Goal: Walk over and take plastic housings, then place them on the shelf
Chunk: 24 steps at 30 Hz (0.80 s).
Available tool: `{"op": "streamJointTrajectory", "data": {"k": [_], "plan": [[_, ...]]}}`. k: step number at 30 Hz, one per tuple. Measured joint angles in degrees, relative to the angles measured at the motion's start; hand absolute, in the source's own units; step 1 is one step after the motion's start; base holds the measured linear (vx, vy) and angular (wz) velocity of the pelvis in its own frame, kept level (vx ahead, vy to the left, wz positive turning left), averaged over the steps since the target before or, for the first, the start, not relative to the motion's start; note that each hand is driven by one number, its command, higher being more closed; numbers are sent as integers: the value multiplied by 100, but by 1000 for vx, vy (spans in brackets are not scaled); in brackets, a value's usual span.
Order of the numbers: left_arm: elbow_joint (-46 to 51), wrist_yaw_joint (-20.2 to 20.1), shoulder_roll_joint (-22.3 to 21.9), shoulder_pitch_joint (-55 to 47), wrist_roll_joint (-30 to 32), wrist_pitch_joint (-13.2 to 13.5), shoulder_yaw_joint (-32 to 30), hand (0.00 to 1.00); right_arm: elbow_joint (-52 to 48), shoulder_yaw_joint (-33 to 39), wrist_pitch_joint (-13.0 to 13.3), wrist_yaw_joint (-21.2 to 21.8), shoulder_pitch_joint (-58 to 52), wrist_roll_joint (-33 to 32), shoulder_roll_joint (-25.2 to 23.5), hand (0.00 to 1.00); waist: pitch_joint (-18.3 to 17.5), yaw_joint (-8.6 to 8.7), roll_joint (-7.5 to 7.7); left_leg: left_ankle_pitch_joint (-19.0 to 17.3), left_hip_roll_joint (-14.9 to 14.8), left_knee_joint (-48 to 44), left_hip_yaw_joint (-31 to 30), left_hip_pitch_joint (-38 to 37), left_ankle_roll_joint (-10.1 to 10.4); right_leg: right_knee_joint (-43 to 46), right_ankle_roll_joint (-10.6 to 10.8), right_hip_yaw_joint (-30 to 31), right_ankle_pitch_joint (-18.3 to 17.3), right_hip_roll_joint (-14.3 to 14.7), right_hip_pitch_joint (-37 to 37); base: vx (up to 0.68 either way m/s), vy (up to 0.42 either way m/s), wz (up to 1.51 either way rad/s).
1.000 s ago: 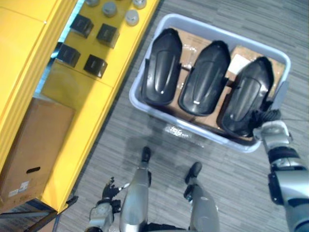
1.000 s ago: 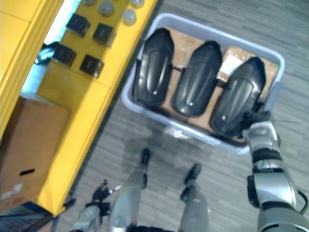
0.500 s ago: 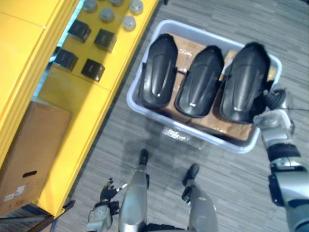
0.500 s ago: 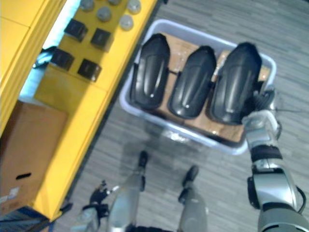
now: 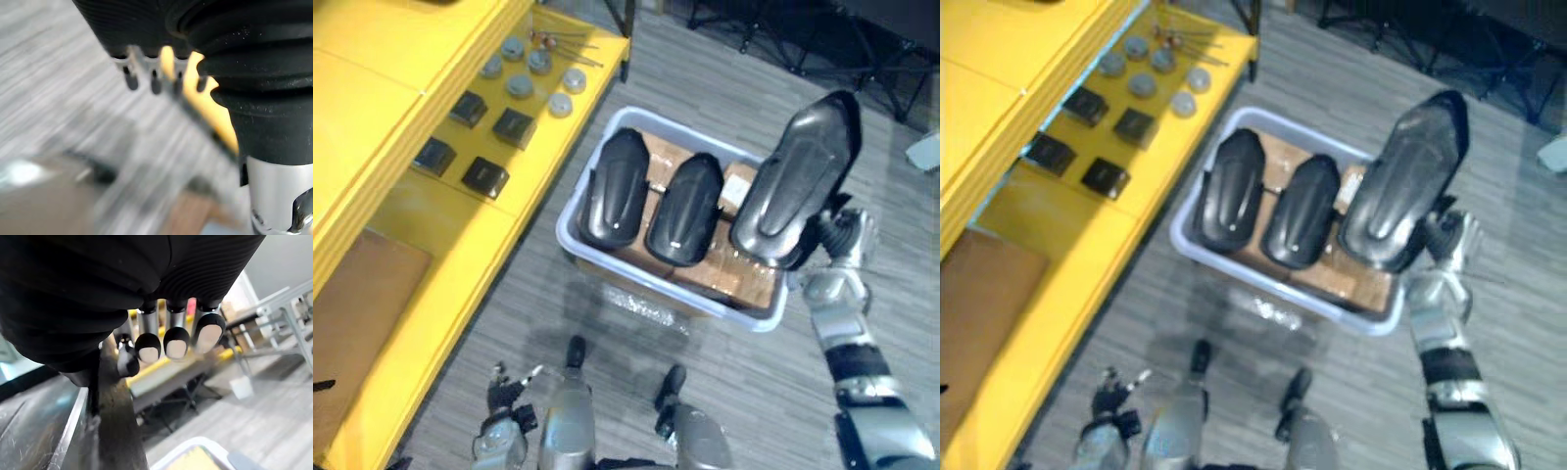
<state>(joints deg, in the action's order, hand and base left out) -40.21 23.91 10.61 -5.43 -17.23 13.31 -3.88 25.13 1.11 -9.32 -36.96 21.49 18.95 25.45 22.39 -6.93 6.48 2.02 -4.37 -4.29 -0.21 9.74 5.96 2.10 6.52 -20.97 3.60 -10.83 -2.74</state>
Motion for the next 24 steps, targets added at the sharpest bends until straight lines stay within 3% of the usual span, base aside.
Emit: {"op": "streamJointTrajectory", "data": {"k": [2, 5, 8, 12, 15, 18, 20, 24], "plan": [[688, 438, 21, -73, 463, 47, -183, 0, -128, 3, 54, -283, -348, 64, -206, 100, -258, 27, 98, 48, 20, 262, 4, -202, -12, -112, 24, -62, -5, -8, 149, 89, -14, 7], [1658, 586, 29, -83, 1122, 27, -95, 0, -462, 7, 303, -594, -803, 321, -416, 100, -650, 69, 126, 56, 58, 444, 3, -376, -8, -199, 71, -102, -40, -25, 297, 99, -9, 6], [2222, 432, 35, -78, 1503, 26, 146, 0, -582, -3, 626, -754, -885, 502, -427, 100, -905, 156, 69, 66, 92, 487, 17, -467, -1, -216, 82, -111, -44, -60, 368, 91, 1, 0], [3069, -265, 35, -58, 1687, 22, 696, 0, -734, -12, 1055, -843, -987, 869, -381, 100, -1297, 198, -94, 64, 116, 672, 83, -796, 0, -274, 87, -110, -41, -112, 622, 65, 6, -2], [3483, -919, 46, -32, 1340, -41, 830, 0, -863, -72, 1239, -840, -987, 1036, -343, 100, -1404, 218, -173, 64, 123, 698, 89, -883, 0, -279, 89, -108, -40, -123, 695, 0, 0, 0], [3789, -1922, 243, 47, 386, -388, 1144, 0, -948, -335, 1538, -808, -917, 1361, -147, 100, -1503, 224, -265, 94, 113, 799, 144, -990, -33, -285, 89, -82, -40, -118, 719, -41, -6, -9], [3802, -2669, 256, 109, -559, -806, 1350, 0, -1087, -522, 1719, -782, -879, 1592, -71, 100, -1568, 242, -326, 119, 103, 888, 230, -1069, -44, -295, 92, -30, -38, -114, 711, -60, -11, -17], [3805, -3237, 256, 178, -1392, -1269, 1759, 0, -1105, -748, 1994, -687, -835, 1837, -63, 100, -1696, 331, -363, 129, 86, 915, 307, -1085, -43, -320, 110, 71, -27, -98, 689, -63, -13, -13]]}}
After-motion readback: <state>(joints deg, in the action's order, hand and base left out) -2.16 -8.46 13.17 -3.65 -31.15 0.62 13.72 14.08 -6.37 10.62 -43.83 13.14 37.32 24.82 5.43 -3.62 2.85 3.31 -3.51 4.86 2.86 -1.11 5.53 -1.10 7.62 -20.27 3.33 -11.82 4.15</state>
